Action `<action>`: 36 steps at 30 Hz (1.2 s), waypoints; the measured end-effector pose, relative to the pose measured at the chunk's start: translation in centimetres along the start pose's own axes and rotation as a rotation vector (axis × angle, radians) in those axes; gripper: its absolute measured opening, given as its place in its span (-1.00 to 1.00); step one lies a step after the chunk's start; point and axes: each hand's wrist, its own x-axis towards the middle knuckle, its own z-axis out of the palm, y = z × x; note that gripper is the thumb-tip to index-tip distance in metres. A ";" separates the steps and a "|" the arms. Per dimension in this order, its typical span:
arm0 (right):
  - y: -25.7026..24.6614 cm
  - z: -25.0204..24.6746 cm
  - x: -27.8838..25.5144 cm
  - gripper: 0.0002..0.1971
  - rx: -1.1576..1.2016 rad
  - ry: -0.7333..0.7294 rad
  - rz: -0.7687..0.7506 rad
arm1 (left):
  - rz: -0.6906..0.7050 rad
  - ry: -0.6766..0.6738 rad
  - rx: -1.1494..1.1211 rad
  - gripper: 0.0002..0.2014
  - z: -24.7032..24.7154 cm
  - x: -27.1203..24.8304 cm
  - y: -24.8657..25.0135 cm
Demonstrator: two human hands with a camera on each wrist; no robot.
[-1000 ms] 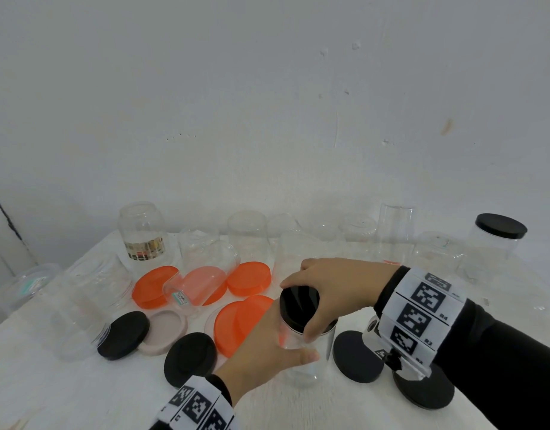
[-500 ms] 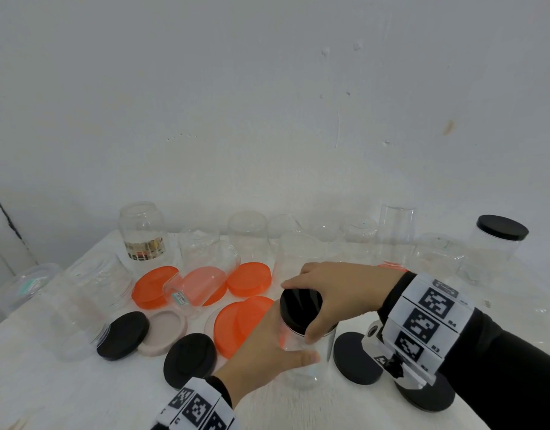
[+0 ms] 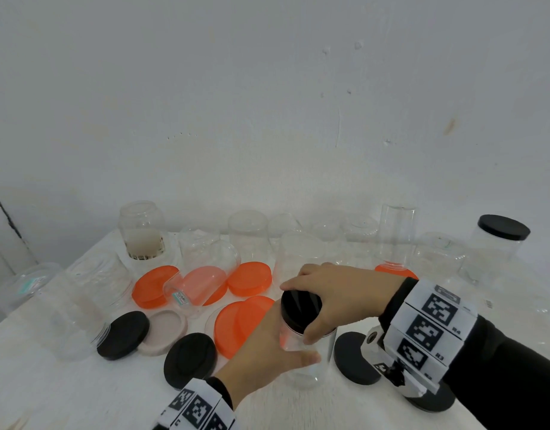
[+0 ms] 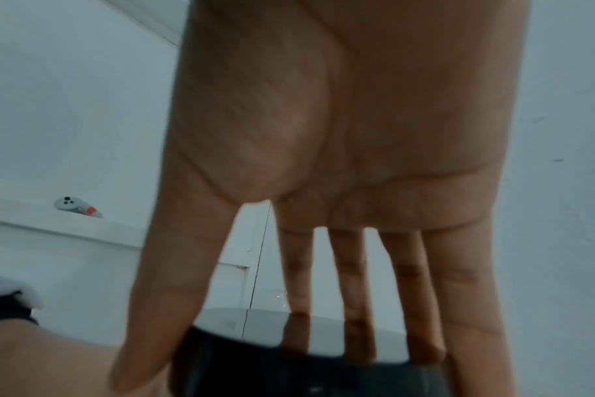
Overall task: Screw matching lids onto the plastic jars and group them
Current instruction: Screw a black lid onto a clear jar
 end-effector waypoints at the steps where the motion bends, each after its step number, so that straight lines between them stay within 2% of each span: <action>1: -0.1 0.2 0.0 -0.23 -0.017 0.023 0.025 | 0.005 -0.007 -0.009 -0.17 0.0 0.0 0.0; 4: -0.7 0.9 0.2 -0.22 -0.111 0.118 0.124 | 0.008 -0.024 -0.019 -0.16 0.0 -0.1 0.1; 6: -0.7 1.0 0.2 -0.19 -0.113 0.128 0.143 | 0.009 -0.026 -0.017 -0.17 0.0 -0.1 0.2; 11: -0.2 -0.1 -0.7 -0.14 0.030 -0.047 0.028 | 0.003 -0.005 -0.016 -0.17 0.0 -0.1 0.2; 16: -0.4 -0.1 -0.6 -0.29 -0.022 0.023 0.054 | 0.019 -0.011 -0.009 -0.16 0.1 -0.2 0.5; 21: -0.9 1.0 -0.4 -0.24 -0.129 0.143 0.165 | 0.042 -0.037 0.008 -0.15 0.0 -0.1 0.5; 23: -0.7 0.8 -0.5 -0.22 -0.066 0.104 0.140 | 0.035 -0.030 0.014 -0.15 -0.1 -0.1 0.4; 27: -0.3 0.2 -0.7 -0.18 0.054 -0.019 -0.003 | 0.002 -0.005 0.022 -0.15 0.0 -0.1 0.0; 32: -0.5 0.8 -0.5 -0.30 -0.020 0.045 0.039 | 0.010 -0.017 0.017 -0.14 0.0 0.0 -0.1; 36: -1.0 1.5 0.0 -0.23 -0.108 0.166 0.142 | 0.006 -0.017 0.028 -0.11 0.0 -0.1 -0.2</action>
